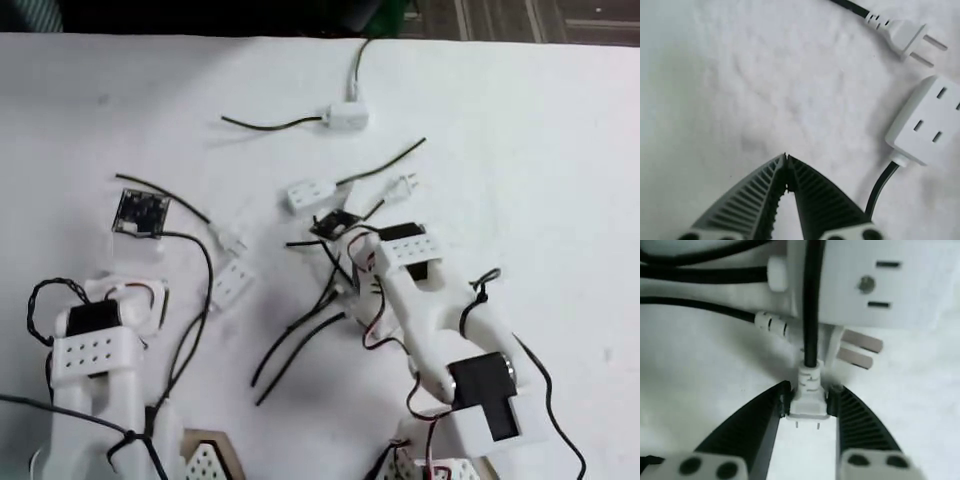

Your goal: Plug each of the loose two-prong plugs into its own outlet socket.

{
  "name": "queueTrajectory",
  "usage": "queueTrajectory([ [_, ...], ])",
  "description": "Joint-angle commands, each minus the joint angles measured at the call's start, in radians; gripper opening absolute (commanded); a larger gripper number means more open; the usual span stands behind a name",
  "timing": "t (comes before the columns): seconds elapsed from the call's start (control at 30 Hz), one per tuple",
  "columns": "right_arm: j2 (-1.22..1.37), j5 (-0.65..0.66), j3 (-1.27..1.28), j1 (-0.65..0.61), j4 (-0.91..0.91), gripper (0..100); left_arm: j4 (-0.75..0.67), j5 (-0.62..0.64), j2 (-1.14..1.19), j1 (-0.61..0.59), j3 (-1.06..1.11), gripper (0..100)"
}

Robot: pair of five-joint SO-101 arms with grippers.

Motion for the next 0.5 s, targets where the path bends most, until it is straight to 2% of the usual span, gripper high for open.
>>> queueTrajectory([
  [0.0, 0.007, 0.000, -0.005, -0.013, 0.002, 1.5, -0.015, 0.002, -0.024, -0.002, -0.003, 3],
  [0.23, -0.024, 0.000, -0.005, -0.013, 0.016, 1.8, -0.015, 0.002, -0.024, -0.002, -0.003, 3],
  [0.47, -0.294, 0.000, -0.005, -0.004, 0.038, 1.7, -0.015, 0.000, -0.024, -0.001, -0.003, 3],
])
